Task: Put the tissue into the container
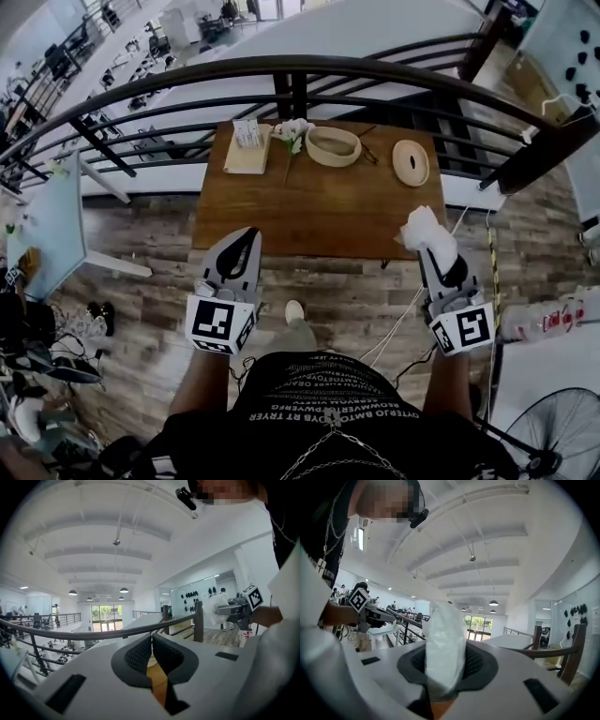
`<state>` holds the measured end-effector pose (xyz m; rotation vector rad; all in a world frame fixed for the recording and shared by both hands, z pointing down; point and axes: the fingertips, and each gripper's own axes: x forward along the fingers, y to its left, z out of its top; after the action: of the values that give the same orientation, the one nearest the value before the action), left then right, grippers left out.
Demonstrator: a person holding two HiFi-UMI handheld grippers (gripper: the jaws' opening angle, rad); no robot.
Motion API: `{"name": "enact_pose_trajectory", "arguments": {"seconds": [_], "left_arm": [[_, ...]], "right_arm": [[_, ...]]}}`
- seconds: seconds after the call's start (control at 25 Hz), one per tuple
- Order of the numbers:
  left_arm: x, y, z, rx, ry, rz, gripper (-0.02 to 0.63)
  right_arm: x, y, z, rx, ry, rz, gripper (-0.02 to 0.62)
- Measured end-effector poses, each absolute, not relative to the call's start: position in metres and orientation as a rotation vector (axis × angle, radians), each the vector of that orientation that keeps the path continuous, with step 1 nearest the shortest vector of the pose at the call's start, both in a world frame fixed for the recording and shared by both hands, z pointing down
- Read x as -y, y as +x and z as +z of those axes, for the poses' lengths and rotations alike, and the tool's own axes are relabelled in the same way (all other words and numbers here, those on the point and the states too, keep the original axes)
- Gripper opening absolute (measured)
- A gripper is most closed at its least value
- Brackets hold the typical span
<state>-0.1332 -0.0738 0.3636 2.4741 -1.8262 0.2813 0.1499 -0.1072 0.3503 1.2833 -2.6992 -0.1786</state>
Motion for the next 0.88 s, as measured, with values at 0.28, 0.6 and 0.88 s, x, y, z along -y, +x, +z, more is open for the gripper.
{"name": "enact_pose_trajectory", "arguments": {"seconds": [0.28,0.6,0.88], "left_arm": [[0.122,-0.150,0.357,1.796,2.520,0.270,0.031],[0.165,-0.184,0.341,1.782,2.573,0.209,0.031],[0.186,-0.207,0.341,1.745,2.608,0.197,0.031]], "right_arm": [[0.145,0.119,0.349,2.689,1.275,-0.184,0.117],[0.179,0.082,0.336,2.657,1.320,-0.233,0.117],[0.199,0.054,0.322,2.652,1.375,-0.266,0.117]]}}
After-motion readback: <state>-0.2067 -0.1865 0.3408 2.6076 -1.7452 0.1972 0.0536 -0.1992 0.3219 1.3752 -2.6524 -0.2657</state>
